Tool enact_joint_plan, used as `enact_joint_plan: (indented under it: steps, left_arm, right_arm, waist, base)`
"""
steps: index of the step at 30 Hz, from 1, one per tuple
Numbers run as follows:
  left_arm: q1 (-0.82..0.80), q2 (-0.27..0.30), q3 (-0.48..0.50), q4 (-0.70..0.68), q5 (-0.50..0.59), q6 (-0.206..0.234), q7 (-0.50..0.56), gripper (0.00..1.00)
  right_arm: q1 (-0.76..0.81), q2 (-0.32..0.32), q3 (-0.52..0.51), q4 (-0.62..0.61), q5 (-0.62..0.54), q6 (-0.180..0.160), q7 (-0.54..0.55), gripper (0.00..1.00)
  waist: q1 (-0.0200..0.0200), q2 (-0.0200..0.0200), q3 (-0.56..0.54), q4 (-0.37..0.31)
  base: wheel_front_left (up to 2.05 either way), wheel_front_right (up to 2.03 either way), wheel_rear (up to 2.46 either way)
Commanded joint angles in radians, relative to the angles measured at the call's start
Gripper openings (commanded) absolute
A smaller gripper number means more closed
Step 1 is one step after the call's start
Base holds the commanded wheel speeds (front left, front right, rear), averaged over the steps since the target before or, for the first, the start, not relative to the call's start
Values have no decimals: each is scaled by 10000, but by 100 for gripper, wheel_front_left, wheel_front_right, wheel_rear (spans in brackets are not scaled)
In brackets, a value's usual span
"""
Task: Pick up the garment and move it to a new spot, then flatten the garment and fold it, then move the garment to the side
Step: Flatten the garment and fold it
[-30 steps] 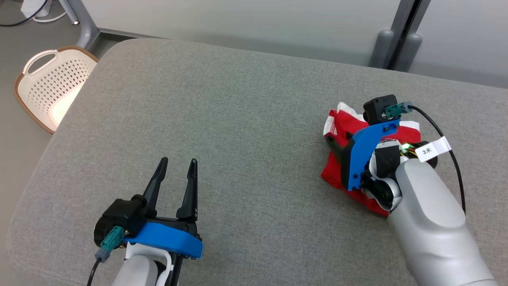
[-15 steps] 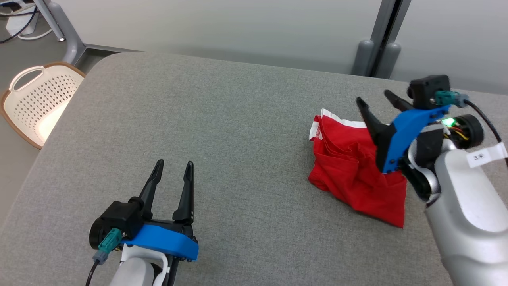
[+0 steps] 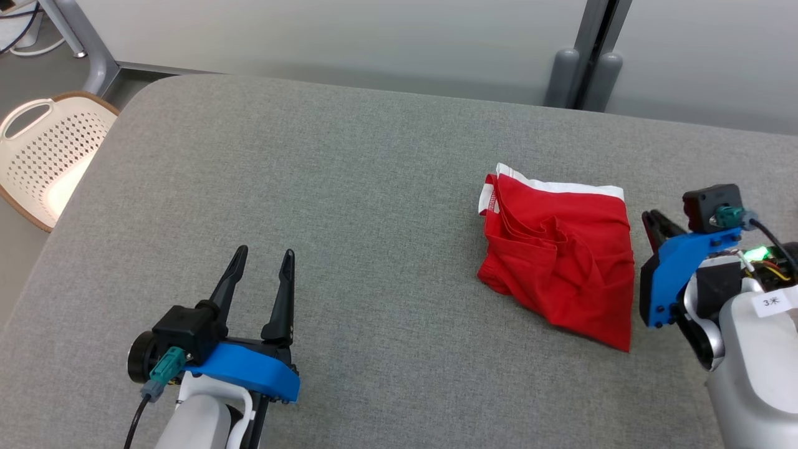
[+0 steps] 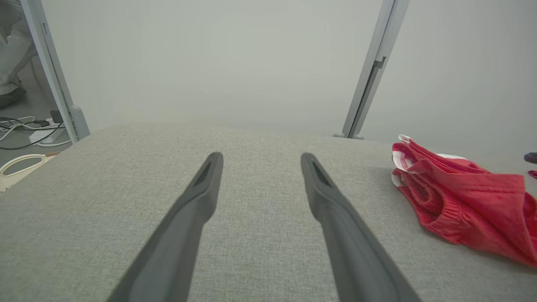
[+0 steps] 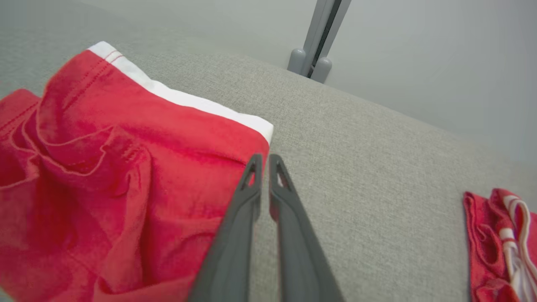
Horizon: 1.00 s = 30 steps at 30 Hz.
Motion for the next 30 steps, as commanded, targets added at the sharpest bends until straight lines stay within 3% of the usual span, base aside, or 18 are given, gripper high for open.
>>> enact_joint_plan:
  steps: [1, 13, 24, 27, 30]
  left_arm:
    - [-188, 87, -34, 48, 49, -16, -41, 100]
    - [-125, 171, -192, 184, -78, -16, -41, 100]
    - [210, 190, 58, 81, -124, 37, -43, 100]
    - [251, 189, 150, 43, -146, 59, -41, 100]
    - [267, 175, 190, 6, -130, 64, -41, 100]
  right_arm:
    - [181, 113, 121, 196, -129, 2, 40, 0]
    - [515, 650, 2100, 748, 391, 2, 379, 0]
    - [1689, 926, 5890, -1832, 2825, 2, 1171, 0]
    - [1676, 705, 6100, -2545, 3207, 2, 1170, 0]
    - [1516, 466, 5526, -2871, 3184, 2, 1111, 0]
  waist:
    - [-1, 0, 12, 1]
    - [-1, 0, -193, 33]
    - [-1, 0, -416, -301]
    - [-1, 0, -467, -463]
    - [-1, 0, -495, -569]
  base:
    - [0, 0, 0]
    - [0, 0, 0]
    - [0, 0, 0]
    - [0, 0, 0]
    - [0, 0, 0]
